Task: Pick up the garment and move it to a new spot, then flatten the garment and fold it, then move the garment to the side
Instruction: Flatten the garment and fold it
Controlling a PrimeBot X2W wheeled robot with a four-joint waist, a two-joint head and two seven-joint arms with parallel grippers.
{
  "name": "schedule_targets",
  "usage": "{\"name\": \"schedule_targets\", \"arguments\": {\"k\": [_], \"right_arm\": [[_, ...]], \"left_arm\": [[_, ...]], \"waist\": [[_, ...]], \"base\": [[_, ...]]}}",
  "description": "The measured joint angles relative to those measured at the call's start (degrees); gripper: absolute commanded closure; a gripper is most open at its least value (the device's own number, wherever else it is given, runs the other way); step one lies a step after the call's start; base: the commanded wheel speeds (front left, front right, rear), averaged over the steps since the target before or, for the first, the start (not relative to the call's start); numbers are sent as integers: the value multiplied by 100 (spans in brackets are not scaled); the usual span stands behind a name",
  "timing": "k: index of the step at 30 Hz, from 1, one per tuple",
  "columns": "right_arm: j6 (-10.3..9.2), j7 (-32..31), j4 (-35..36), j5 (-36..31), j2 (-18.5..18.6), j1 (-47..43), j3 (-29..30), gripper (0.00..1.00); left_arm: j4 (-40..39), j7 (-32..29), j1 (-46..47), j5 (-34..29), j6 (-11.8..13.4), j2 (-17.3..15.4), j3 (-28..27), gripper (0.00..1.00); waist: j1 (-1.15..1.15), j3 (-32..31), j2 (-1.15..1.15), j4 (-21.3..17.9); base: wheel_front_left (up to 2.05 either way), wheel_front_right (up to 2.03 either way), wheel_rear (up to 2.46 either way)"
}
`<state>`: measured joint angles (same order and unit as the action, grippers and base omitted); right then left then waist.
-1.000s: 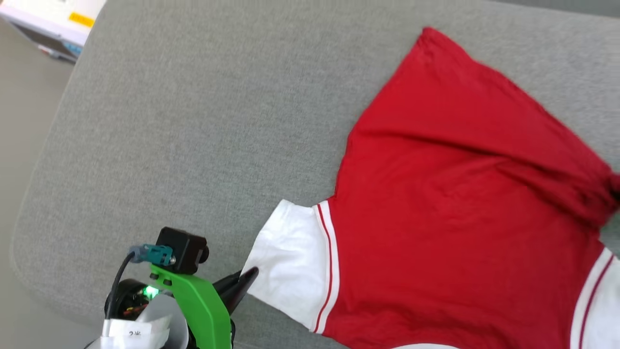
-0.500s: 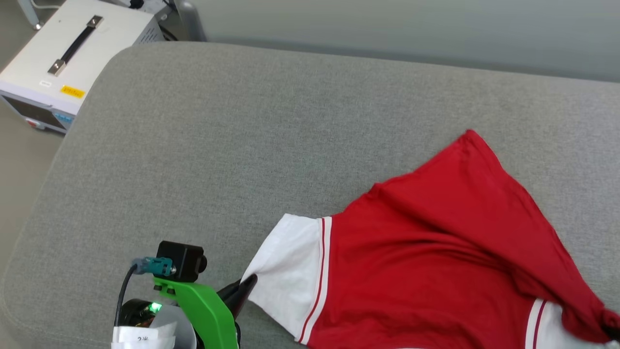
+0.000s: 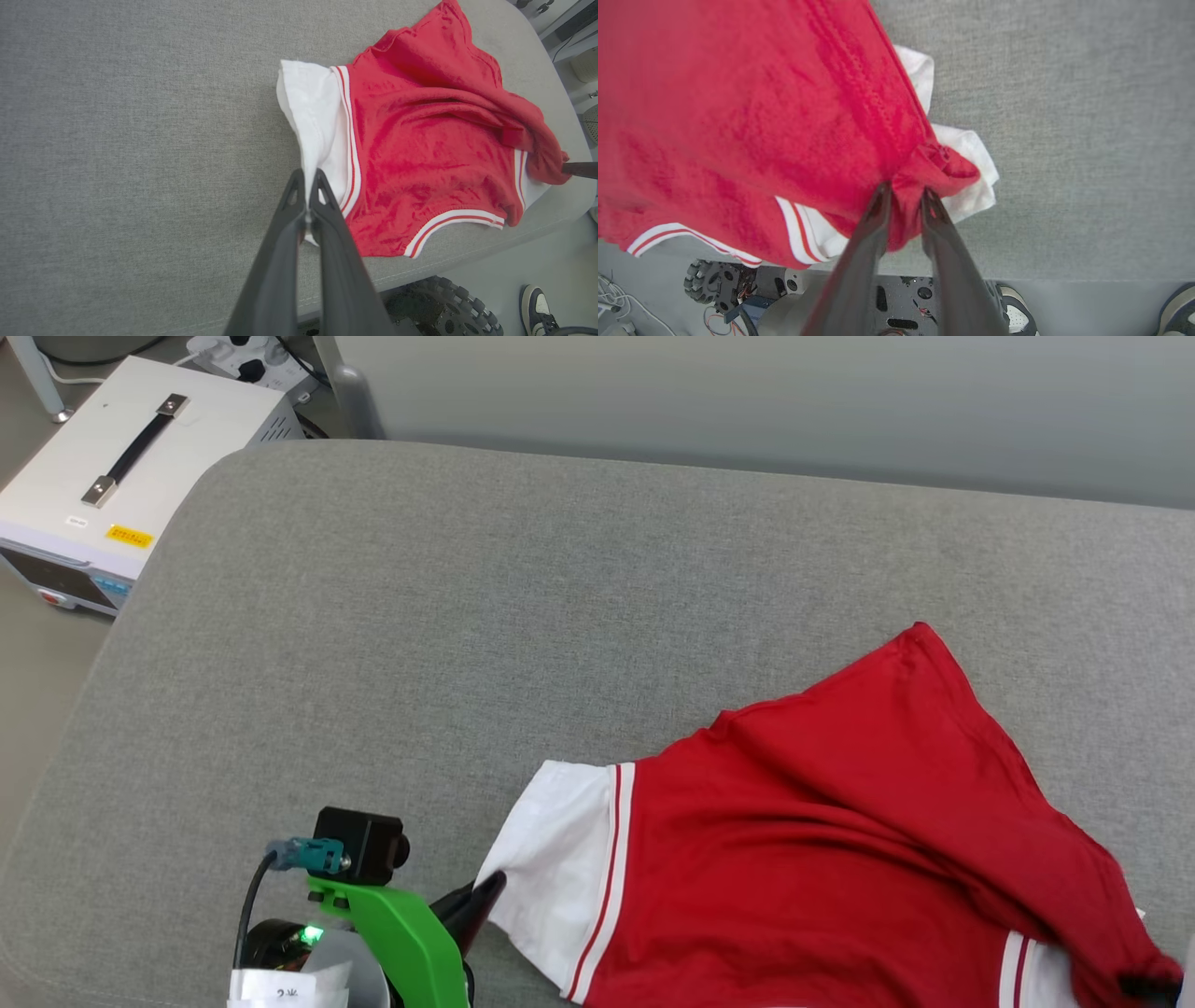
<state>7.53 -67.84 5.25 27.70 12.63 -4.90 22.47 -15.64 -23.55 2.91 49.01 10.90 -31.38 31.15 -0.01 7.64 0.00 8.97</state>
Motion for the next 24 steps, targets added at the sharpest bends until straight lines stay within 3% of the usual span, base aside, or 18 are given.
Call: {"name": "schedule_targets", "arguments": {"k": [13,24], "right_arm": [[0,-636,940,229,531,1883,-839,0],[0,-855,-222,-528,880,3601,-1599,0]], "left_arm": [[-353,40,66,-67,-54,-49,31,100],[-649,279,211,-104,-271,36,73,100]], "waist": [[0,453,0,231],[0,1127,0,719]], "base": [[0,0,0],[0,0,0]]}}
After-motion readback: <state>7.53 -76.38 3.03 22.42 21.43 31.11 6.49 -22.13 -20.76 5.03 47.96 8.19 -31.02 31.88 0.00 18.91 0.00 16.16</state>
